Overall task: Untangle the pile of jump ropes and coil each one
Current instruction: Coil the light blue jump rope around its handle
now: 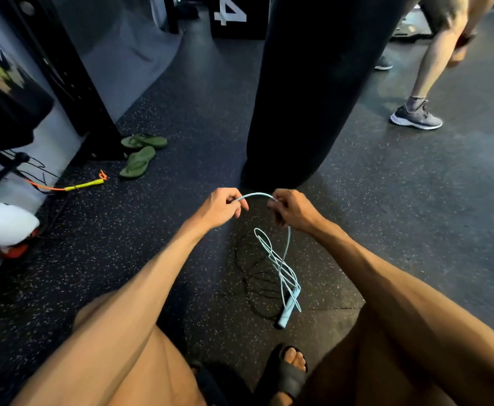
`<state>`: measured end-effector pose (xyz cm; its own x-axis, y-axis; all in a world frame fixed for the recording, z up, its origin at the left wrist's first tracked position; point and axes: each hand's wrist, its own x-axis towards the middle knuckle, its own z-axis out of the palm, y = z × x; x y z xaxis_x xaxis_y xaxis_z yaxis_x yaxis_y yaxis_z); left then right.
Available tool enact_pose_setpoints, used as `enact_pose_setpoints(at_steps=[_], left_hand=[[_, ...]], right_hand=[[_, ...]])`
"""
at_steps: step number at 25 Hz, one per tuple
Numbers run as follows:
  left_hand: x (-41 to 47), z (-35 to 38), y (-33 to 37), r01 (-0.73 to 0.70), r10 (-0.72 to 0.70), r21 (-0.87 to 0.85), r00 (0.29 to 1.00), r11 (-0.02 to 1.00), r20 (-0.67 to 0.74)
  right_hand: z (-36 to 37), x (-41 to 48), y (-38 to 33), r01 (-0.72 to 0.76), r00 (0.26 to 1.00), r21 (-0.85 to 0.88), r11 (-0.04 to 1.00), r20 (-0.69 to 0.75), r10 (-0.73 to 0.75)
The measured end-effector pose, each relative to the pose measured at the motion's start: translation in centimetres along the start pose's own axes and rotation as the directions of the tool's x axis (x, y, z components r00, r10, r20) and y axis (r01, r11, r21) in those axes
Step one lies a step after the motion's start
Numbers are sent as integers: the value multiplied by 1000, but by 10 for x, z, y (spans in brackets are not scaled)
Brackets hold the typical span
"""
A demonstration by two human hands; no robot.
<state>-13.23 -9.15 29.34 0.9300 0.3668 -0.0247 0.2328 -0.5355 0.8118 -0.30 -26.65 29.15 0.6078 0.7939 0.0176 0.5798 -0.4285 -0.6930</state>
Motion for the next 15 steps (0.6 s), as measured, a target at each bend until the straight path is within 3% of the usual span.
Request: enact_pose_setpoints(at_steps=[4,8,11,15], left_hand=[[-1,1,9,56,-18,-319,992,946,121],[-6,3,20,125,0,-511,972,850,236],[-5,-1,30,119,35,-694,978,710,204],[0,-10,36,1,-57,-893,998,450,-27]], right_hand=[[-14,6,0,109,975,-12,994,-193,-109],[-10,7,1,62,974,61,996,-223,-47],[-1,5,-1,-49,996,148,988,-67,59],[23,0,11,-158,946,61,986,297,133]])
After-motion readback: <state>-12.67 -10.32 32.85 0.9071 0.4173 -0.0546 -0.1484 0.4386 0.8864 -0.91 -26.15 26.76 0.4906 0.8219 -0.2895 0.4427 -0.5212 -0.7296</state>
